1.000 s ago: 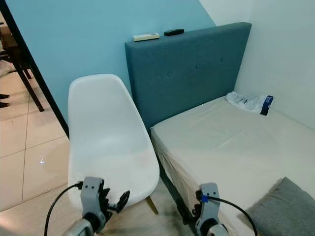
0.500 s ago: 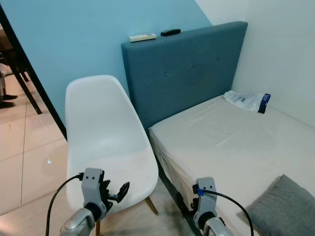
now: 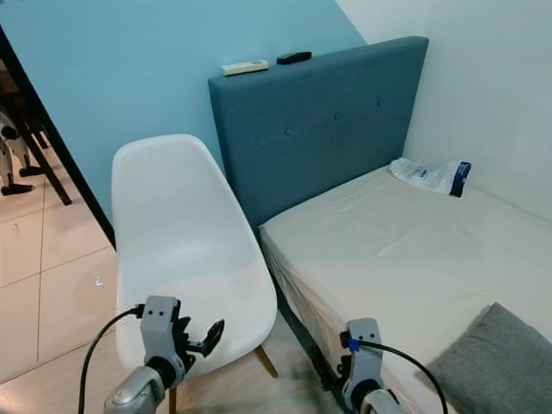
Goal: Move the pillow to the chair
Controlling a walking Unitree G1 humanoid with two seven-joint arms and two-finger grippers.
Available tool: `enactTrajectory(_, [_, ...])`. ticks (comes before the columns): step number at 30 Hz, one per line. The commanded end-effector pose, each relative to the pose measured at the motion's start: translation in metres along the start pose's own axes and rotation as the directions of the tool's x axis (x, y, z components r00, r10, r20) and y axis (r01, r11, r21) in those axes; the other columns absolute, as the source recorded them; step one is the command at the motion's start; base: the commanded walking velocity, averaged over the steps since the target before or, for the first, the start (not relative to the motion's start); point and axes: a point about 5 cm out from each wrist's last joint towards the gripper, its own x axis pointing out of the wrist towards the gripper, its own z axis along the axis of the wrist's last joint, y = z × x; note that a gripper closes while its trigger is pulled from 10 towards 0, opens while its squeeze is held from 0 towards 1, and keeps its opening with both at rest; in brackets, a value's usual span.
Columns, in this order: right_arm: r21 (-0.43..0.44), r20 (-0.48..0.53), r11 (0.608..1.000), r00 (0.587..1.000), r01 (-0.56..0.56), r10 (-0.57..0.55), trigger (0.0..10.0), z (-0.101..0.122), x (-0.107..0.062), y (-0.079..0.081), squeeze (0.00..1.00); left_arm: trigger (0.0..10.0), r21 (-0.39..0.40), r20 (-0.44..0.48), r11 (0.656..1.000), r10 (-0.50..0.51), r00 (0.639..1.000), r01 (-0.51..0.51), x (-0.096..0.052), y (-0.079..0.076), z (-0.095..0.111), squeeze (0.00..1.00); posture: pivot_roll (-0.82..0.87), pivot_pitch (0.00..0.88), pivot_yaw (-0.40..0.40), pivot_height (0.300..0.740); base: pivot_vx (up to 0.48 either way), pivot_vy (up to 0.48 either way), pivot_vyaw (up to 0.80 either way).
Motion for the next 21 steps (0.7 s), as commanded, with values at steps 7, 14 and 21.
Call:
enactTrajectory(7, [-0.045,0.001,0.999,1.0,-0.009,0.009,10.0,0.0,-0.01,0.001,0.0,10.0,-0.007,-0.018,1.0,-0.026,0.999,0.026,-0.001,-0.009,-0.008,0.0,-0.04,0.0,-0.02,0.74,0.0,0.0,0.0])
enactTrajectory(14, [-0.055,0.023,0.998,1.0,0.004,-0.003,10.0,0.007,-0.008,0.002,0.0,10.0,0.002,-0.008,0.999,-0.04,0.999,0.04,0.003,-0.014,-0.004,0.0,-0.04,0.0,-0.017,0.74,0.0,0.0,0.0])
enactTrajectory(21, [-0.052,0.021,0.998,1.0,-0.016,0.018,10.0,0.009,-0.013,0.01,0.0,10.0,0.009,-0.017,0.999,-0.045,0.999,0.045,-0.001,-0.014,-0.008,0.0,-0.04,0.0,-0.011,0.74,0.0,0.0,0.0])
